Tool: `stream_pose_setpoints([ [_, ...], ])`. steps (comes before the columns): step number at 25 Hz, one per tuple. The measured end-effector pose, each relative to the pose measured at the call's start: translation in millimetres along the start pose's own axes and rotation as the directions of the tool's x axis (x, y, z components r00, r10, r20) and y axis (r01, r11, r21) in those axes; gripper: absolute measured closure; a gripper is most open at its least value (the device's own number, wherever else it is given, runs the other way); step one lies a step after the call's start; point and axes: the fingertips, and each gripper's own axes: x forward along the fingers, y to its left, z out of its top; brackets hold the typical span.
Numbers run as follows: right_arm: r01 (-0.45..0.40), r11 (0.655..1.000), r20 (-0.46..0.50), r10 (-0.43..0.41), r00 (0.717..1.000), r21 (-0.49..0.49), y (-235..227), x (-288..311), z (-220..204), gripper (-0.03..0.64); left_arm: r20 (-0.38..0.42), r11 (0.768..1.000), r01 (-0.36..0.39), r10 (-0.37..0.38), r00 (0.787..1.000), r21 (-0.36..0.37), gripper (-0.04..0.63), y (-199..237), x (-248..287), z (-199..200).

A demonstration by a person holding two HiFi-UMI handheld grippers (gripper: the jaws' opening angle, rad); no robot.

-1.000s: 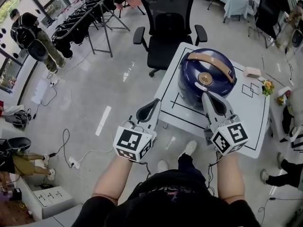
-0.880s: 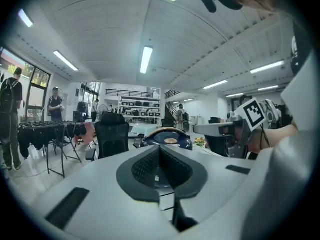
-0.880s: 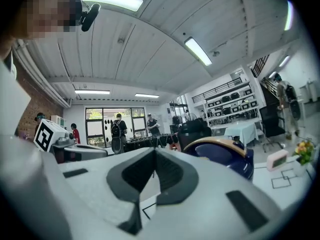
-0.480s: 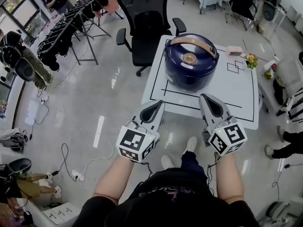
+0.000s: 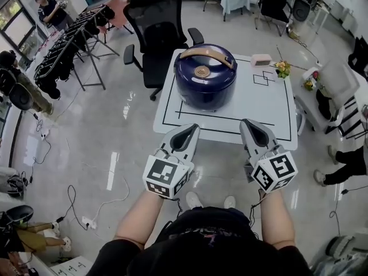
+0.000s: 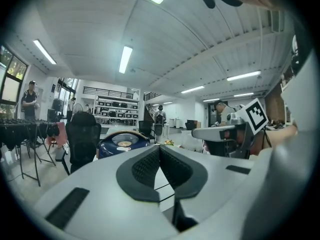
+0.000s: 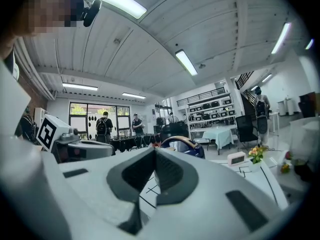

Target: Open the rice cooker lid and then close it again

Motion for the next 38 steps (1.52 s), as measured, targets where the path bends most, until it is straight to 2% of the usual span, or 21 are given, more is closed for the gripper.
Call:
stream_pose_setpoints([
  [5,-0.039,0.999,-0.007,0.039,0.999,-0.002,-23.8,-29.5,-0.7,0.615,-0.003,0.999,-0.04,0.04,0.999,-0.005,0.592,-38.5,14.8,-1.5],
  [11,-0.126,0.992,0.0,0.126,0.992,0.003,-35.5,-63.7,4.7,0.615,-0.002,0.992,-0.125,0.125,0.992,0.012,0.592,-82.5,14.7,6.1],
  [20,-0.23,0.973,0.017,0.23,0.973,0.015,-40.8,-94.0,4.2,0.615,-0.009,0.972,-0.234,0.234,0.972,0.012,0.592,-120.4,-0.6,4.2],
  [38,-0.284,0.959,0.023,0.284,0.959,-0.003,-41.8,-132.9,0.4,0.615,0.005,0.955,-0.295,0.295,0.956,0.017,0.592,-162.9,-18.6,-1.2],
])
